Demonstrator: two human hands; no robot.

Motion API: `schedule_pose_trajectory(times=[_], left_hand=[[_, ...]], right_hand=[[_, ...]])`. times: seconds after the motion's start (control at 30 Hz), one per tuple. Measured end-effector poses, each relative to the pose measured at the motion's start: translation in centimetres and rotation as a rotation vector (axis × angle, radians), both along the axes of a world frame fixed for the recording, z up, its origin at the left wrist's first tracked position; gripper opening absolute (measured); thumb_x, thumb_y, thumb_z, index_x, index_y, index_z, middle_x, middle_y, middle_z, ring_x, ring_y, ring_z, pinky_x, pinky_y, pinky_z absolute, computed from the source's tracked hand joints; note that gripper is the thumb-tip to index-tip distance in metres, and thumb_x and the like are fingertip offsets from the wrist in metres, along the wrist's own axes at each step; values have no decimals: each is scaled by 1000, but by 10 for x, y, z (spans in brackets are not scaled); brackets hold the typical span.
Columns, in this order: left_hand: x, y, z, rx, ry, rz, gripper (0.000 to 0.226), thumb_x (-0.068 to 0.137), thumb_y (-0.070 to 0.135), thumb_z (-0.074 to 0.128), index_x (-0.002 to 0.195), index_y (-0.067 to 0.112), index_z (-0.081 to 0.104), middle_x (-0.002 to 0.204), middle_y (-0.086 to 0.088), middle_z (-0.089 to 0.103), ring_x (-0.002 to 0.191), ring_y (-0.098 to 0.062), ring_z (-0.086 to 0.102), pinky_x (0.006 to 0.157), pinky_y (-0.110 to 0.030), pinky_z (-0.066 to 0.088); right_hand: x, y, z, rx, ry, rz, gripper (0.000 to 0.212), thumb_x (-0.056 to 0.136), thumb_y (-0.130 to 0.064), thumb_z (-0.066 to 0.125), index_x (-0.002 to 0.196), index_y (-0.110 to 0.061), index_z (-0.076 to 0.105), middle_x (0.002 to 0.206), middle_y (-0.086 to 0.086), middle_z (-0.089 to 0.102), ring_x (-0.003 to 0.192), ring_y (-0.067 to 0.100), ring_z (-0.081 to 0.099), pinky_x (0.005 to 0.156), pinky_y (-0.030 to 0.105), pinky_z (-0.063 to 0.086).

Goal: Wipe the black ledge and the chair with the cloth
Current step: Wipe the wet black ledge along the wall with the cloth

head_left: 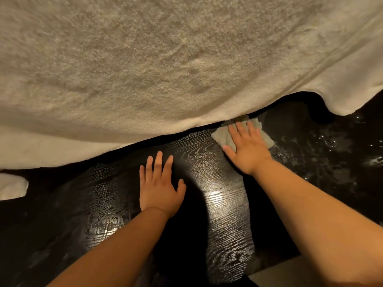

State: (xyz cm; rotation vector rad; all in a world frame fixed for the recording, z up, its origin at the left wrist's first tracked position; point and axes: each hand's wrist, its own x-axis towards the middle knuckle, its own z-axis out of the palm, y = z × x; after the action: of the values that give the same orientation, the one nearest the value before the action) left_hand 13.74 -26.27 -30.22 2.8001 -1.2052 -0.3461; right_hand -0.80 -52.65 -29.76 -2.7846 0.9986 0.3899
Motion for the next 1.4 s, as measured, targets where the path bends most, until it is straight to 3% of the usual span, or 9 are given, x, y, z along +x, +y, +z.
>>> schedule_pose_trajectory(times=[0.13,0.33,0.47,0.53,0.67,0.83,0.97,1.2,1.4], left_hand=[[-1,3,-1,-22,2,-7,79,91,62,30,163,29,22,175,-2,5,161,-29,-3,130,-52,-1],[-1,0,4,-34,-28,2,80,90,59,43,161,24,35,171,-8,22,157,-34,16,129,-55,12],[-1,1,2,-11,-14,3,78,93,60,39,163,27,29,173,-5,16,159,-32,11,129,-54,10],[-1,-1,3,11,-6,11,76,96,59,42,164,28,26,174,-4,12,160,-30,7,130,-52,7],[-3,-5,8,40,-22,34,75,97,55,46,164,28,26,174,-4,13,160,-30,8,130,-51,8],[-29,-37,17,47,73,215,76,98,53,49,164,25,25,175,-4,9,161,-31,5,129,-56,9],[-68,-91,17,44,119,85,72,100,56,43,165,35,19,176,0,0,161,-30,-5,128,-59,0],[-94,-128,-1,45,38,236,74,100,63,27,166,40,2,175,2,-12,159,-37,-15,126,-63,-6],[-93,-130,0,54,21,245,76,97,65,26,166,39,7,175,4,-10,160,-36,-13,127,-63,-4]], right_hand=[[-21,22,-1,53,-4,-65,83,97,-70,6,164,-22,-6,171,6,-15,154,33,-23,126,52,-9],[-59,114,-6,76,-57,109,78,102,-66,18,164,-20,9,172,5,-5,156,32,-18,126,55,0],[-73,66,-6,52,-21,252,84,97,-75,5,164,-25,8,172,2,-2,156,30,-17,127,52,-2],[-69,28,-3,35,18,115,90,91,-78,-5,164,-25,-1,172,3,-9,155,30,-21,126,49,-8],[-58,12,6,107,64,-94,85,96,-73,8,163,-24,-12,170,2,-20,153,32,-26,125,50,-11],[-98,79,0,110,-87,177,82,98,-69,21,165,-22,10,172,7,-5,155,34,-18,126,55,2],[-95,34,-6,132,-77,370,79,99,-69,26,164,-27,11,172,1,-3,156,29,-16,126,48,-9],[-63,-76,-3,75,18,78,78,101,-66,13,163,-25,-8,170,2,-16,154,32,-23,125,50,-11],[-81,-29,-5,109,-144,338,76,99,-63,26,163,-23,20,171,6,10,157,36,-4,126,56,7]])
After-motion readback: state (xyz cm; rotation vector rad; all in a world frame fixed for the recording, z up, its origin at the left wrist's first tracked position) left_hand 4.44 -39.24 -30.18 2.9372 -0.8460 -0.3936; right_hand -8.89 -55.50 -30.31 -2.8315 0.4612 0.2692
